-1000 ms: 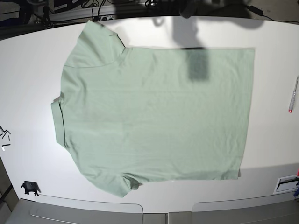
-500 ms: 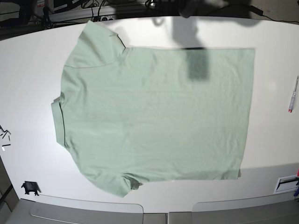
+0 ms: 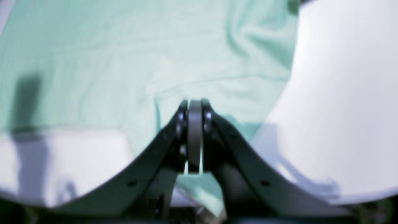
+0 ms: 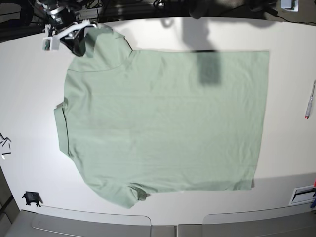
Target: Fold the T-shirt properly
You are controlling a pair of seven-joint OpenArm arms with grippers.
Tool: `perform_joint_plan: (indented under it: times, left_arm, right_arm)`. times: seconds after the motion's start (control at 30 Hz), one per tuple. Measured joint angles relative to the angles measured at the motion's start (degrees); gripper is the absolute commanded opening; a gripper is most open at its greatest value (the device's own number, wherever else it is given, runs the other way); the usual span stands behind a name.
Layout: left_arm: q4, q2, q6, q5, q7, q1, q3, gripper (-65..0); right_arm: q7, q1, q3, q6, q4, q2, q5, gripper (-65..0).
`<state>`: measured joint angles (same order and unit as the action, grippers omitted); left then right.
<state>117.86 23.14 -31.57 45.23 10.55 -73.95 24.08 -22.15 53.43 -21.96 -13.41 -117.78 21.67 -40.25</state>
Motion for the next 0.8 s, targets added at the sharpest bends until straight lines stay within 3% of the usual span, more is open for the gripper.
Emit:
perform_joint_plan:
  times: [0.07,0.23,0.4,0.43,0.47,0.53,0.57,0.67,0.8]
  left_arm:
    - [0.00,-1.81,0.00,-1.14,0.94,0.07,0.02,-65.0]
    - [-0.11,-4.94,-0.44,-2.38,9.11,3.52,-0.07,-65.0]
    - [-0.11,-5.33,-0.04,-2.40,9.22,4.94,-0.04,-65.0]
    - [-0.11,-5.31,-0.02,-2.40,9.22,5.14,0.00,-65.0]
    - [-0.11,-5.35,-0.02,-2.43,9.29,5.42,0.00,-63.0]
    - [-0.11,-5.35,-0.04,-2.56,9.38,5.90,0.00,-55.1]
    - [-0.11,-5.38,-0.17,-2.54,9.22,6.05,0.00,-51.5]
    - [-0.11,-5.35,-0.02,-2.58,9.38,7.76,0.00,-45.6]
    - [-0.11,-5.33,-0.02,-2.58,9.49,9.05,0.00,-45.5]
  right_arm:
    - [-1.70,-4.02,-3.06,-3.43,4.35,-2.84,-4.90,-65.0]
    - [-1.16,-13.46,-14.60,-2.40,13.60,-9.29,-10.43,-65.0]
    - [-1.75,-16.76,-21.09,-3.19,14.64,-10.21,-9.94,-65.0]
    - [-1.53,-16.74,-21.73,-3.17,14.64,-10.05,-8.44,-61.1]
    - [-1.55,-16.70,-22.08,-3.10,14.67,-10.10,-8.28,-51.8]
    - [-2.36,-16.48,-22.05,-3.21,14.64,-10.29,-7.65,-36.8]
    - [-3.28,-16.48,-21.97,-3.17,14.67,-10.54,-7.32,-33.7]
    - [-2.75,-16.65,-21.92,-3.15,14.64,-11.50,-3.93,-33.3]
    - [-4.96,-17.62,-21.92,-1.86,14.73,-13.14,-6.29,-33.4]
